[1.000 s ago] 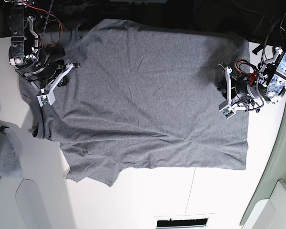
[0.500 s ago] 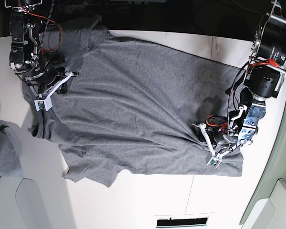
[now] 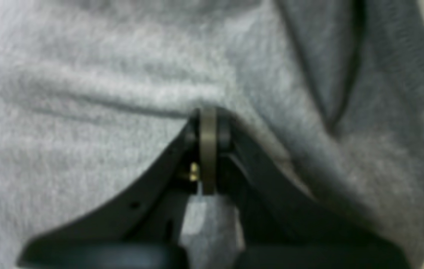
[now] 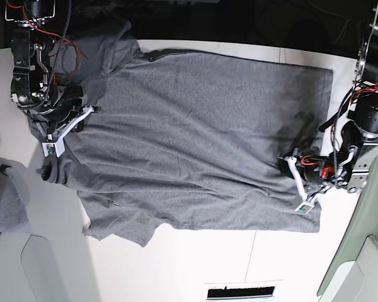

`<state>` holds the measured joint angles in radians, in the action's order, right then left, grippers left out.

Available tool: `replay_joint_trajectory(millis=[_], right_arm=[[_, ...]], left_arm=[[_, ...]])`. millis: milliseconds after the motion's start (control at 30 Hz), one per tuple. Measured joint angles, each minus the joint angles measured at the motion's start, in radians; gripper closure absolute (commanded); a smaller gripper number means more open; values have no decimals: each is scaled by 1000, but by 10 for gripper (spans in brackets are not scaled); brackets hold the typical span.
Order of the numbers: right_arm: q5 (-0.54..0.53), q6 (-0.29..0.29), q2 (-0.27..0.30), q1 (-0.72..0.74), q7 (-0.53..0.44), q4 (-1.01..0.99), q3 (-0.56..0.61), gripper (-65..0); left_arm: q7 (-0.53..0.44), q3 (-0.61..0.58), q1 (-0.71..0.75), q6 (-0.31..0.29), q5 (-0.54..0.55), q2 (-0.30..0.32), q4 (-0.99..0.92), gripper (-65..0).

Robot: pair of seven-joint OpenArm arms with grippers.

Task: Layout the t-shirt on the table in an organized manner, then fold the t-shirt properly
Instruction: 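Regrasp the shirt side with the left gripper and stretch it flat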

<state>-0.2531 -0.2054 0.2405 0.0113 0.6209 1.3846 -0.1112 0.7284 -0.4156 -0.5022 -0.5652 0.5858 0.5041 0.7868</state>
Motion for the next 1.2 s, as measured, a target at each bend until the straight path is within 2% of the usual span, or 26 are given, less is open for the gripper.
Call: replay_joint_trajectory(millis=[133, 267, 333, 467, 533, 667, 767, 867, 1000, 1200], right_arm=[[-10, 0, -5, 68, 6, -1, -1, 0], [-12, 0, -12, 127, 38, -1, -1, 0], [-11, 1, -19, 142, 37, -1, -1, 0], [-12, -8, -42, 150, 15, -53, -2, 0], [-7, -68, -52, 150, -14, -115, -2, 0], [29, -107, -50, 198, -86, -273, -2, 0], [35, -106, -20, 249, -100, -368, -2, 0], [-6, -116, 19, 242, -129, -379, -2, 0], [-31, -115, 62, 248, -112, -382, -2, 0], [-26, -100, 64, 269, -77, -376, -2, 0]], left_arm=[[82, -3, 48, -75, 139, 100, 97, -214], [124, -3, 89, -95, 253, 146, 216, -214], [134, -4, 125, -98, 271, 155, 264, -214], [137, -4, 219, -99, 239, 175, 313, -214], [95, -4, 246, -98, 185, 177, 313, -214], [1, -4, 258, -79, 125, 174, 314, -215], [6, -4, 258, -77, 110, 172, 314, -215], [4, -4, 259, -78, 95, 172, 314, -215], [-11, -4, 259, -78, 89, 172, 314, -215], [-19, -4, 258, -78, 78, 156, 315, -214]])
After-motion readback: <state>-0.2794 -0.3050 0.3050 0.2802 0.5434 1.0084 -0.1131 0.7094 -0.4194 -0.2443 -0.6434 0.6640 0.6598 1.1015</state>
